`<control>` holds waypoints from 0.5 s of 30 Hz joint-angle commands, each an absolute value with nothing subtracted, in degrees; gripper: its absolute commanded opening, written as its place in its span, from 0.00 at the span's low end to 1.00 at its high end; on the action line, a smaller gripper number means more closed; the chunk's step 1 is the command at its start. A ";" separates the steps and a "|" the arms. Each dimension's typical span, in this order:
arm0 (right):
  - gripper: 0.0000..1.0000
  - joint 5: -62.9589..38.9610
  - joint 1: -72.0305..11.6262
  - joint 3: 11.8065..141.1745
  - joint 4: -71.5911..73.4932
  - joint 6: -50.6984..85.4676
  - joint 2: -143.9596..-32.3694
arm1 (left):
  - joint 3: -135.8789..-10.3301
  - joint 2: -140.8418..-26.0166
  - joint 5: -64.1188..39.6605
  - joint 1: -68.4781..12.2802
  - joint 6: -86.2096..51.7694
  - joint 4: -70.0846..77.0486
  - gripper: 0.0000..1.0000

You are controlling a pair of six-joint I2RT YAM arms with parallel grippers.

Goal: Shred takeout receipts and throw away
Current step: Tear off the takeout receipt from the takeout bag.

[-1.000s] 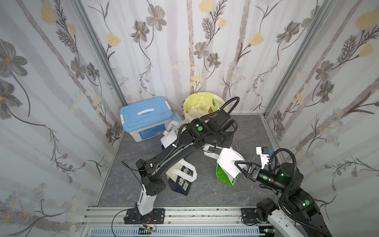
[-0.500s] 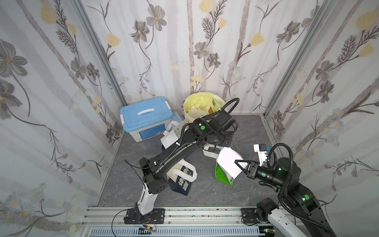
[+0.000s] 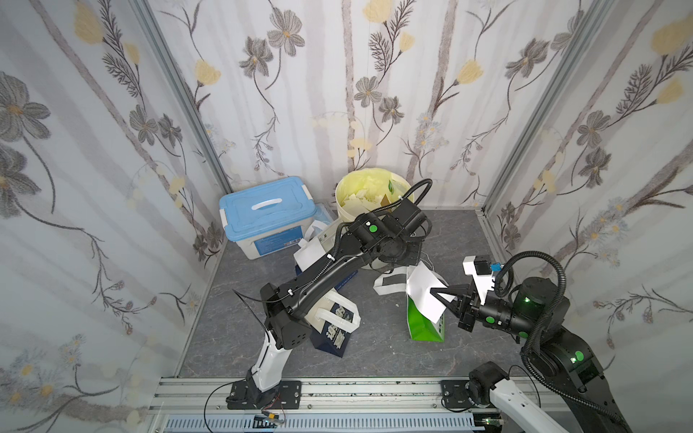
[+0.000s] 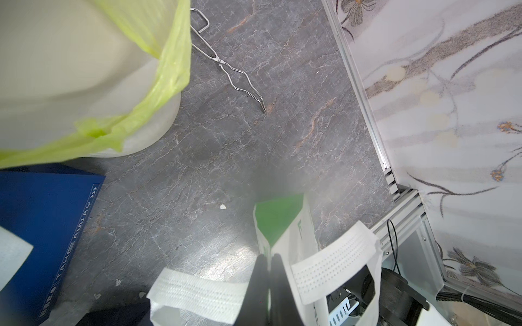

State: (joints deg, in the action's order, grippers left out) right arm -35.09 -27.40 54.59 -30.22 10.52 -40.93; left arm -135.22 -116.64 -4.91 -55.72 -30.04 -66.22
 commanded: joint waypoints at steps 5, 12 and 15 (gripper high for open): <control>0.00 -47.20 -30.10 56.72 -30.16 -3.16 -40.43 | -135.30 -117.59 -5.52 -54.71 -30.10 -65.52 0.00; 0.00 -37.50 -30.50 58.55 -31.54 -1.46 -38.83 | -135.44 -116.99 -5.02 -54.48 -29.14 -66.20 0.00; 0.00 -26.50 -30.45 58.65 -32.94 0.82 -37.35 | -135.48 -116.03 -4.78 -54.49 -26.86 -67.40 0.00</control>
State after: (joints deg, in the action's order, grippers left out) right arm -37.87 -30.37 58.37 -31.55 -0.47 -38.11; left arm -135.22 -117.23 -5.56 -54.54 -29.41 -66.32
